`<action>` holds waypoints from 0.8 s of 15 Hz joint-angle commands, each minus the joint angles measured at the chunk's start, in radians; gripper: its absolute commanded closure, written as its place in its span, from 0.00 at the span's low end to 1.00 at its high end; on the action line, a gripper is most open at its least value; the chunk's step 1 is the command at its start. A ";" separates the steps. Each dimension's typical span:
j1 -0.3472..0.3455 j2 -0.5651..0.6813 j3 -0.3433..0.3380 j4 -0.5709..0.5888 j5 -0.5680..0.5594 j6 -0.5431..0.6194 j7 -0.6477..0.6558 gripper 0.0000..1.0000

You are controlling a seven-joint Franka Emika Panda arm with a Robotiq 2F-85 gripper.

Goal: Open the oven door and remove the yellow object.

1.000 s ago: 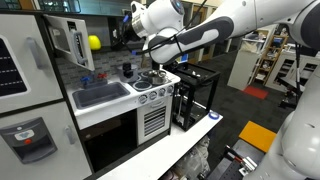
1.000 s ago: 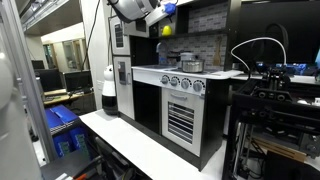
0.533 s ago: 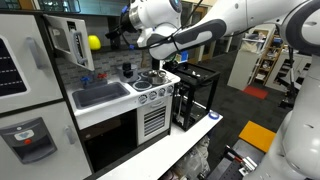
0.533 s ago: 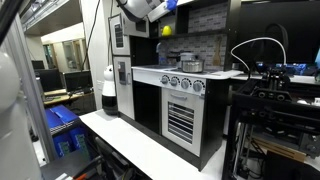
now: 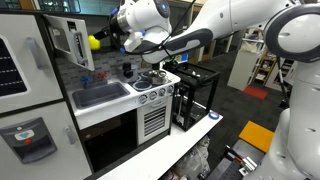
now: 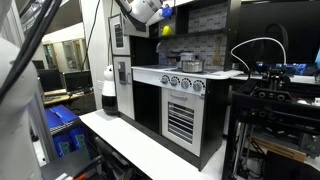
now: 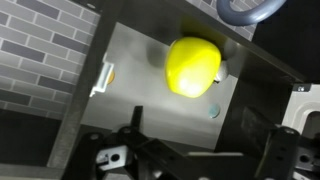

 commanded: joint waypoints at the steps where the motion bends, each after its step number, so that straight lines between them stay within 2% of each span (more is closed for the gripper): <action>1: 0.092 0.058 -0.083 0.063 -0.073 0.018 0.106 0.00; 5: 0.182 0.093 -0.181 0.098 -0.127 0.013 0.209 0.00; 12: 0.346 0.134 -0.414 0.174 -0.268 -0.008 0.424 0.00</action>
